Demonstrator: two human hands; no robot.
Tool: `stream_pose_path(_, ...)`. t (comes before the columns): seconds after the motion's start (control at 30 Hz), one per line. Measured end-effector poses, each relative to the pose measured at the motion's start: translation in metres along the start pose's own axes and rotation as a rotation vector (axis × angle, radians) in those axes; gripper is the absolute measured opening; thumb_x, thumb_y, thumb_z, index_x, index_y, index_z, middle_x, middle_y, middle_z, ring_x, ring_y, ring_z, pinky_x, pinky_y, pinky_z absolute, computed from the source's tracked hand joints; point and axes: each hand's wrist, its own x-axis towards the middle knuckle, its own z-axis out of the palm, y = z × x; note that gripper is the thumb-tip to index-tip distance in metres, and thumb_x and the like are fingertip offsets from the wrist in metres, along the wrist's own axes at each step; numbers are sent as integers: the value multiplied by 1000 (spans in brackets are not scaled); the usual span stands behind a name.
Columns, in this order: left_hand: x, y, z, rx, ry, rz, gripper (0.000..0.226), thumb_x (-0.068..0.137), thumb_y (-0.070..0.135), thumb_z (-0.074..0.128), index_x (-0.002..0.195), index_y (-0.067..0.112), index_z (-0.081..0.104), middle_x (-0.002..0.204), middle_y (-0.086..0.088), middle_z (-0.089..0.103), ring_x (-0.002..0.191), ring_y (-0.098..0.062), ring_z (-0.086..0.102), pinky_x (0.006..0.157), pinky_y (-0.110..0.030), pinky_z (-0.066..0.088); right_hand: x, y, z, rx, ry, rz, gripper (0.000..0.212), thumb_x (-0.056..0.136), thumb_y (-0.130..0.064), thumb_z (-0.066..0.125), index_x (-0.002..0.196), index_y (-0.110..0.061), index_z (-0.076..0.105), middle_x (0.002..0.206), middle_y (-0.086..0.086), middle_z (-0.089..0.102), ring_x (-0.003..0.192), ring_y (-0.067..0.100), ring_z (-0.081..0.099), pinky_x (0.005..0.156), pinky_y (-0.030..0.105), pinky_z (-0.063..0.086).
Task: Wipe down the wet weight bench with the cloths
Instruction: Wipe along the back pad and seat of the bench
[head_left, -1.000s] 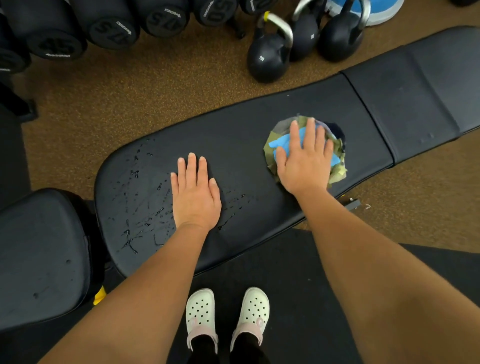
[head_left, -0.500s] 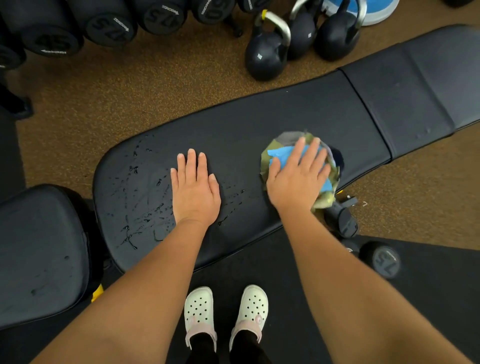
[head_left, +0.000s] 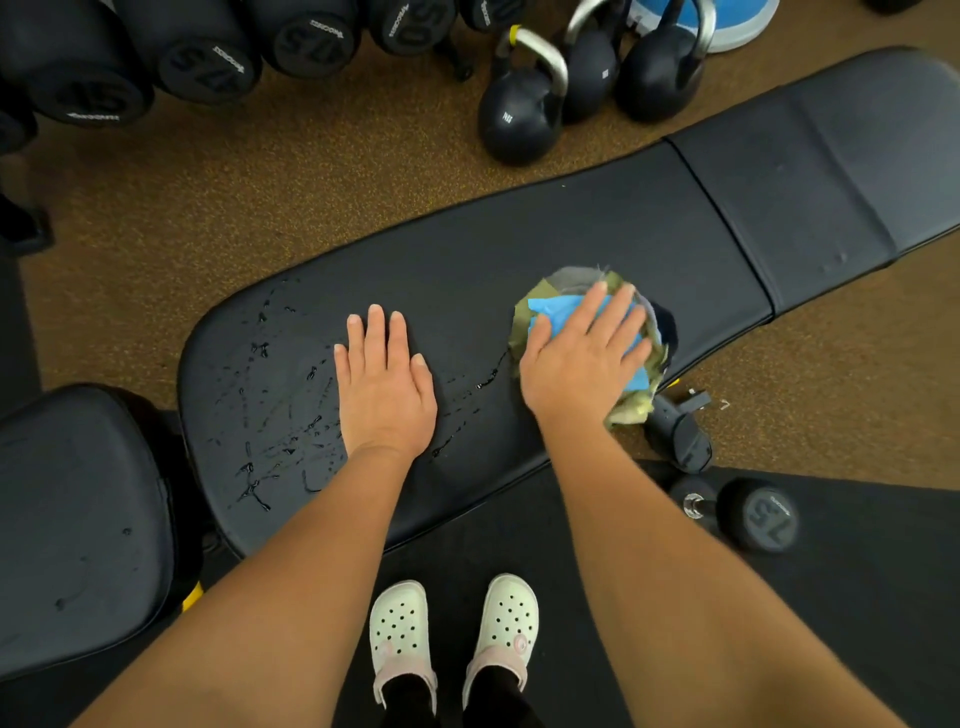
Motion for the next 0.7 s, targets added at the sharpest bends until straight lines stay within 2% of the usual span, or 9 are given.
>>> stream_pose_path(0.07,0,1,1,-8,-1,-2,56,101,34,21,153,12,22,162,-9,13,149,-28,3,121,-46,4,-25,-17,1,16,-54,26,73,98,-49,24,153,-4,11,159,25,4,144,45,5,114,59,9)
stream_pose_path(0.2,1,-1,1,-21,16,8,55,101,32,22,152,12,24,161,-9,15,149,-28,5,121,-46,6,-45,-29,8,-37,-106,-513,70,97,-51,25,153,-10,16,160,21,6,146,40,8,114,57,11)
stream_pose_path(0.27,1,-2,2,-25,22,10,57,99,35,18,151,12,25,161,-8,16,149,-28,6,121,-45,5,-25,-19,8,-61,-85,-655,69,97,-53,26,152,-13,20,160,17,12,146,36,13,115,54,14)
stream_pose_path(0.33,0,-3,1,-29,20,12,59,99,36,17,151,12,25,161,-8,16,149,-28,6,121,-45,4,-10,-7,7,-54,-41,-523,69,97,-54,26,152,-12,22,159,17,16,145,36,17,114,54,16)
stream_pose_path(0.43,0,-2,1,-23,16,15,57,100,36,18,152,12,24,161,-8,14,149,-28,5,121,-45,3,-23,-7,8,3,32,-109,69,98,-51,28,151,-6,25,157,22,18,144,42,17,113,58,16)
stream_pose_path(0.5,0,-3,2,-23,12,11,55,101,34,22,152,12,23,162,-8,13,149,-28,4,121,-45,4,-44,-20,9,-1,-5,-23,70,97,-49,27,151,-3,22,157,25,14,144,45,13,114,59,14)
stream_pose_path(0.53,0,-3,2,-26,10,11,55,102,33,24,152,12,23,162,-9,13,149,-28,4,121,-45,4,-53,-24,9,-8,-37,-74,71,97,-49,26,151,-4,20,157,26,12,144,45,11,113,59,14)
stream_pose_path(0.63,0,-3,0,-23,15,19,55,101,33,23,152,12,23,161,-9,14,149,-28,5,121,-45,5,-50,-22,7,-76,-98,-491,70,97,-52,24,152,-9,19,159,21,11,145,40,11,114,56,16)
stream_pose_path(0.7,0,-4,1,-25,13,21,55,102,33,24,152,12,23,161,-8,14,149,-28,4,121,-45,4,-27,-9,6,-105,-106,-665,70,97,-55,22,153,-13,17,160,16,11,147,35,11,116,54,16)
